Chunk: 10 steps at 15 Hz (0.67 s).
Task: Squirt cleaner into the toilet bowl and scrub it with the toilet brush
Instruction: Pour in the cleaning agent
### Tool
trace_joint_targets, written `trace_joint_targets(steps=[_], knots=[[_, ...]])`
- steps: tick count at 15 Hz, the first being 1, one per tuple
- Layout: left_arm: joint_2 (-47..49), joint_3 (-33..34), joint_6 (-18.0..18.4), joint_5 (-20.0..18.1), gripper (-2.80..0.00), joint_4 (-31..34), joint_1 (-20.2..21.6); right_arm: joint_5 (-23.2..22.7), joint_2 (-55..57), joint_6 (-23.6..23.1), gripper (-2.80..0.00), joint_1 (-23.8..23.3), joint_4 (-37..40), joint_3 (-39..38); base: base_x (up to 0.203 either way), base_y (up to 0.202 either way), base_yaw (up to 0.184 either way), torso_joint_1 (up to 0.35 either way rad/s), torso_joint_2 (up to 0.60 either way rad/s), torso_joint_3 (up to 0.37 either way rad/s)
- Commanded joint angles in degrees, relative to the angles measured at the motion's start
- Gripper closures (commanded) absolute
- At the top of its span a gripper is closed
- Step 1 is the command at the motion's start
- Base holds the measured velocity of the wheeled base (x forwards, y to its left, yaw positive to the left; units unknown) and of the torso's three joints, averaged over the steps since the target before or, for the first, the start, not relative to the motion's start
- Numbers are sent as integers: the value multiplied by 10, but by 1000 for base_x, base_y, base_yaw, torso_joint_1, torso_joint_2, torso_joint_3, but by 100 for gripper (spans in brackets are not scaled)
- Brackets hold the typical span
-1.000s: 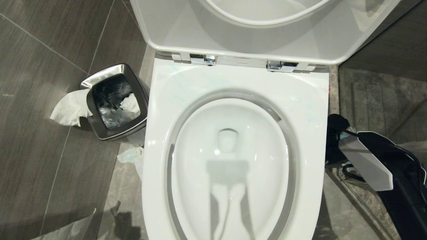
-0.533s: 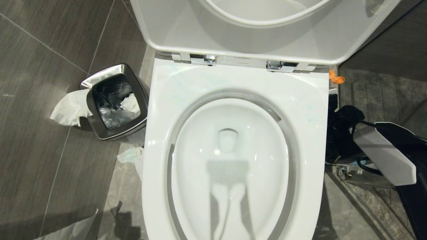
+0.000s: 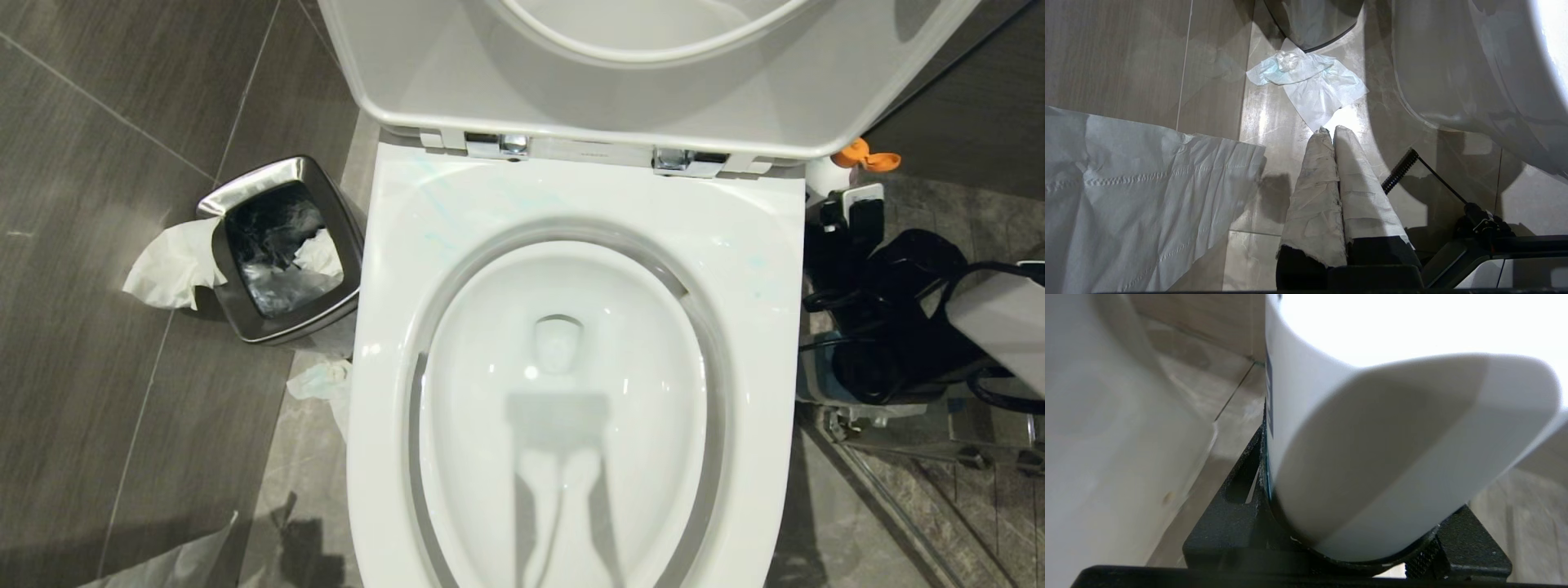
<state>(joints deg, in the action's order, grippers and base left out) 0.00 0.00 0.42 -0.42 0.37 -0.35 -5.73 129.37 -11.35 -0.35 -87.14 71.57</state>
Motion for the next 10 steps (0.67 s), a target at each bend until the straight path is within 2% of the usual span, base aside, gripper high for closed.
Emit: trace_joint_targets(steps=[1,6,10], knots=[[0,1,0,0,0,0,0,-1,-70,-1,0,0,-5,-54,0,0,0,0,0,0],[0,1,0,0,0,0,0,2,-196,3,0,-2,-5,-170,0,0,0,0,0,0],[0,1,0,0,0,0,0,30,-297,7,0,-3,-5,-267,0,0,0,0,0,0]])
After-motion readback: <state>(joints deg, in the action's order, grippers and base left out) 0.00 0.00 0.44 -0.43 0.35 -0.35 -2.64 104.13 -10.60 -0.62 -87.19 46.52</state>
